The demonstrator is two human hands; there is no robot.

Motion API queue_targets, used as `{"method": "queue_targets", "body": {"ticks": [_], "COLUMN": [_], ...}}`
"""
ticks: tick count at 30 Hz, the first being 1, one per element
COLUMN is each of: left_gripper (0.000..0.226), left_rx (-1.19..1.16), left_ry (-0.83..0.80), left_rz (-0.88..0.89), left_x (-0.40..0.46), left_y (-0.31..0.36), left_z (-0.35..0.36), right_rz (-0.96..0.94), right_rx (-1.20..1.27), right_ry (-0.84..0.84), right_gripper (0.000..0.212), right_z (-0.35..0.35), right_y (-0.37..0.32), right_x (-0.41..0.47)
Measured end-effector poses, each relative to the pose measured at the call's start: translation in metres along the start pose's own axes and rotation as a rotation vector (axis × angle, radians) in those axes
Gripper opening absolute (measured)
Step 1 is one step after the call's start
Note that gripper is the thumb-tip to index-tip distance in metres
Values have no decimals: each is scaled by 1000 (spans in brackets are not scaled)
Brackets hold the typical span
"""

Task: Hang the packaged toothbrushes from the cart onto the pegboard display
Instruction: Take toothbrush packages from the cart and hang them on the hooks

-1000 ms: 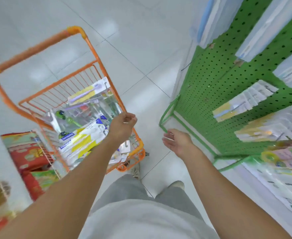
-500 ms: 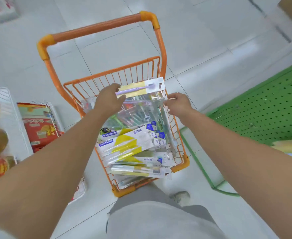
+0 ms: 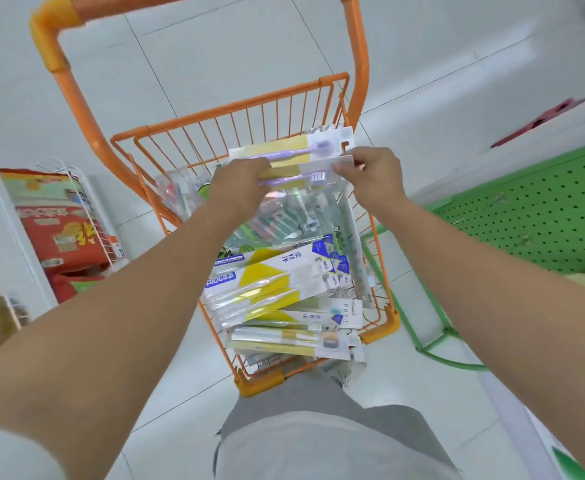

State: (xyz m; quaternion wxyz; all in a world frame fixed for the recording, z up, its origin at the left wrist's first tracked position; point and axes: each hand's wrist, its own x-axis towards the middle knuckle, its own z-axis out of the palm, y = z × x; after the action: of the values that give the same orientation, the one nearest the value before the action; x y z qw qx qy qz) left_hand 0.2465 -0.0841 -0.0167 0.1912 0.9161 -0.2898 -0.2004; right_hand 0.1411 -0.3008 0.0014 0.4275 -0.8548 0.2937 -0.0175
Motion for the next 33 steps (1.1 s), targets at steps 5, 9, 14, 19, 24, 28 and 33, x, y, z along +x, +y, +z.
{"method": "queue_targets", "body": {"ticks": [5, 9, 14, 19, 24, 28, 33], "left_gripper": [14, 17, 16, 25, 26, 14, 18], "left_rx": [-160, -250, -371, -497, -560, -628, -779], "left_ry": [98, 151, 138, 114, 122, 155, 220], "left_rz": [-2, -144, -273, -354, -378, -387, -371], "left_x": [4, -1, -13, -18, -18, -20, -24], "left_y": [1, 6, 9, 12, 13, 15, 32], "left_z": [-24, -36, -30, -21, -15, -11, -16], "right_rz": [126, 444, 608, 555, 435, 342, 350], "right_rx": [179, 17, 34, 7, -98, -28, 685], "right_ry": [118, 25, 114, 128, 174, 213, 74], "right_gripper": [24, 37, 47, 37, 27, 12, 17], "right_z": [-13, -1, 12, 15, 17, 11, -25], "right_y": [-14, -1, -2, -5, 2, 0, -16], "right_x": [25, 37, 45, 61, 64, 59, 15]}}
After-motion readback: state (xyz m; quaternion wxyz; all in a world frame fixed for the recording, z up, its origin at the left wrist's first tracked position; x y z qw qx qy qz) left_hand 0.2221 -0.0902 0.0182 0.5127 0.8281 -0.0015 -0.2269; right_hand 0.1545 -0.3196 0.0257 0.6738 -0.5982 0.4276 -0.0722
